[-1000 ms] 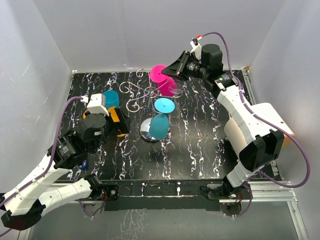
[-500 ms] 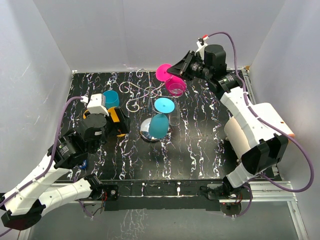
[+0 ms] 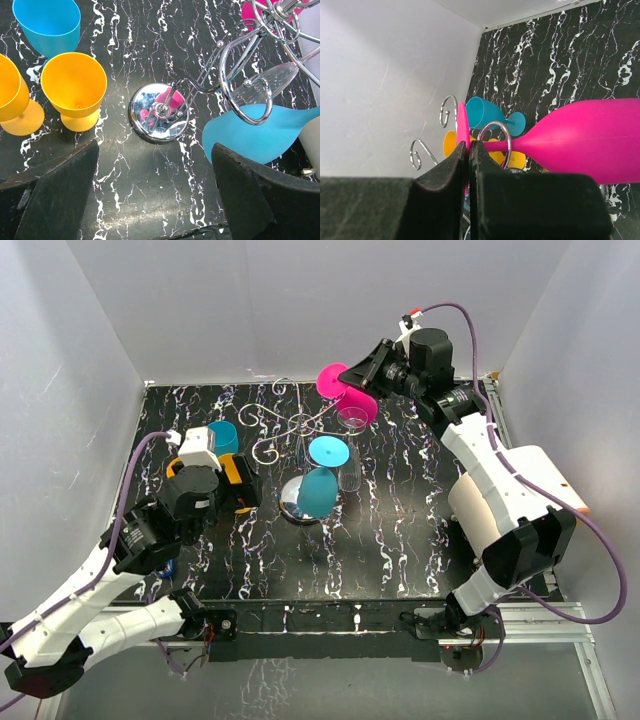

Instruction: Place the wine glass upside down on the wine glass rack

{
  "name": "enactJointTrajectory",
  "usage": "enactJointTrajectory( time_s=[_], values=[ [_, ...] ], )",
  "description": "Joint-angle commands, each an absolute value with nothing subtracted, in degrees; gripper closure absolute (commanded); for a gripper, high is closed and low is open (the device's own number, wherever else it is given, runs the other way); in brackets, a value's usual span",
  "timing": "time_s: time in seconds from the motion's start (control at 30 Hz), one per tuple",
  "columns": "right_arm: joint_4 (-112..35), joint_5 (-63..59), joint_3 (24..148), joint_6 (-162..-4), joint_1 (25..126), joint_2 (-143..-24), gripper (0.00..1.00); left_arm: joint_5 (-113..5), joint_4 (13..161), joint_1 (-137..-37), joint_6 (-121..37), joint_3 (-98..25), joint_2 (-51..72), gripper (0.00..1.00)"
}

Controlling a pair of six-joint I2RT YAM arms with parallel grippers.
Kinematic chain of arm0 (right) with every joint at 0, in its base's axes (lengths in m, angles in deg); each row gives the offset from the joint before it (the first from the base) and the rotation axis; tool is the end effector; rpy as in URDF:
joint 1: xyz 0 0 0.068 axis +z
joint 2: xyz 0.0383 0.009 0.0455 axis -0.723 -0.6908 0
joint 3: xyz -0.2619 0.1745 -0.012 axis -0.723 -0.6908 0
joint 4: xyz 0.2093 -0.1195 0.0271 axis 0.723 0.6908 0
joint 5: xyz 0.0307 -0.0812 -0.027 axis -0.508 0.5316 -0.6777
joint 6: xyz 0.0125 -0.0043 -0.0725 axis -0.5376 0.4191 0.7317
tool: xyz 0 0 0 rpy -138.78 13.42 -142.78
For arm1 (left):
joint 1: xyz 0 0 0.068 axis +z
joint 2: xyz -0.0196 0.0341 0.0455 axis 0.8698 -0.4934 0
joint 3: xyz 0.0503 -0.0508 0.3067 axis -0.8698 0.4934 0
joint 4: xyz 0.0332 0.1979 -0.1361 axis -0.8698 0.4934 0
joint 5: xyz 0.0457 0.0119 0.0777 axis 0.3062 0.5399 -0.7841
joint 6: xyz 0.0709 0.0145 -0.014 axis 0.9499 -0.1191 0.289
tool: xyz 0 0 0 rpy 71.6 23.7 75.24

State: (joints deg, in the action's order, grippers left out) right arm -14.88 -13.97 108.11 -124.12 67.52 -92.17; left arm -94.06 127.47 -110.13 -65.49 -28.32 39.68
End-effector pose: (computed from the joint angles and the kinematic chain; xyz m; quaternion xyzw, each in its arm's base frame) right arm 0.3289 0.1498 0.4728 0.0827 0.7918 0.4470 0.4079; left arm 0.1049 -0.0736 0.4155 -0.0546 0.8062 -0.2010 0.5537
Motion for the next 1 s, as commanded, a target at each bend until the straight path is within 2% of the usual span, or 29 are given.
enactJointTrajectory(
  time_s=[0.0,0.2,0.3,0.67,0.87,0.97],
  values=[
    [-18.4,-14.4,111.4,-122.4,67.1,-94.1,1.00,-95.4,128.1,-110.2,-64.9,-28.3,39.4,0.06],
    [-16.3,-18.0,116.5,-119.3,67.1,-98.2,1.00,-95.0,127.9,-110.2,-65.1,-28.2,38.3,0.06],
    [-15.8,-19.0,117.8,-118.9,67.1,-99.4,0.96,-95.1,128.1,-110.3,-65.0,-28.5,38.0,0.06],
    [-15.9,-18.0,117.6,-117.2,67.1,-98.5,0.64,-96.1,128.6,-110.3,-64.4,-28.5,37.9,0.06],
    [-14.9,-16.7,118.0,-115.2,67.1,-97.8,0.52,-99.9,131.6,-110.2,-60.0,-30.6,35.0,0.07],
    [-13.9,-13.6,117.5,-113.4,67.1,-97.0,0.47,-102.6,134.8,-110.2,-58.3,-33.3,31.7,0.11]
  ],
)
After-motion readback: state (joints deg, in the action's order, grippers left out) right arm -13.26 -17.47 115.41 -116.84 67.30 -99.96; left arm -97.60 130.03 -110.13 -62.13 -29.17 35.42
